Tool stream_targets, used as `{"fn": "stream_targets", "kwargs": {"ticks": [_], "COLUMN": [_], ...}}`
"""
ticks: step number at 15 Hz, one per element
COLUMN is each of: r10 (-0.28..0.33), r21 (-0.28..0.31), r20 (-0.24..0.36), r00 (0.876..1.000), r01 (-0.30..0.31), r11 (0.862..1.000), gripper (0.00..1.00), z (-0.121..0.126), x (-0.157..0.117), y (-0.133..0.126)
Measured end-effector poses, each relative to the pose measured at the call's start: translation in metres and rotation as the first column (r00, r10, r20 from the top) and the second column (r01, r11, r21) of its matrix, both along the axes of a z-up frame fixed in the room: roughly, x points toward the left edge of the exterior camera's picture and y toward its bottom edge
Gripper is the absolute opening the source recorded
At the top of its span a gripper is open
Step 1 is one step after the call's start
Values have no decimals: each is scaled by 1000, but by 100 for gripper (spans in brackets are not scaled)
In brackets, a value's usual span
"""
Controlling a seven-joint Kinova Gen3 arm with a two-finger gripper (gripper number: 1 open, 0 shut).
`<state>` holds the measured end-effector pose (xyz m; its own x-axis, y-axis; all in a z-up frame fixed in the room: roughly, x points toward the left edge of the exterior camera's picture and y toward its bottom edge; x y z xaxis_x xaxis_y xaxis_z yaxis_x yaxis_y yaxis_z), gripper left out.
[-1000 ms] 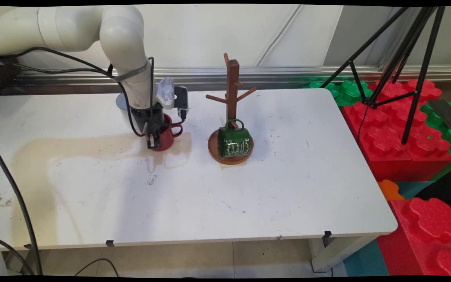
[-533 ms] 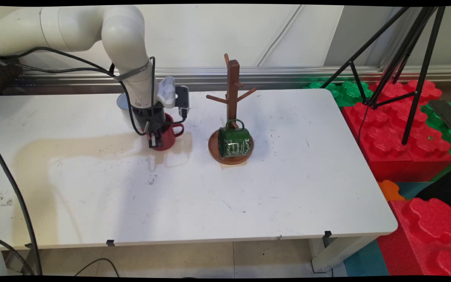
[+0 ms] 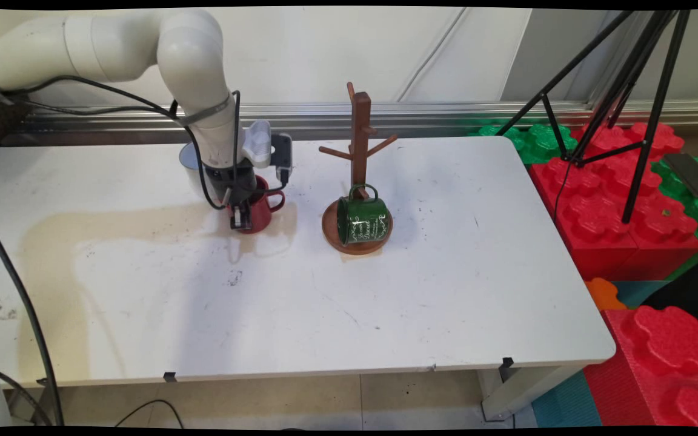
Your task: Place the picked object on the table
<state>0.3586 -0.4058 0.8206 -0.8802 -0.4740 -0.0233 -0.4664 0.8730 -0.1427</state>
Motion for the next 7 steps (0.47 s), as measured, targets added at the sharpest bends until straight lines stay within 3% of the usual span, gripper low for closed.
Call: {"fn": "stream_targets", "kwargs": {"ticks": [7], "r10": [-48], "r21": [-35], "r20": [-29], "r00": [998], "r01": [47], "r11": [998], "gripper": [100], "z": [13], "x": [-1], "y": [7]}}
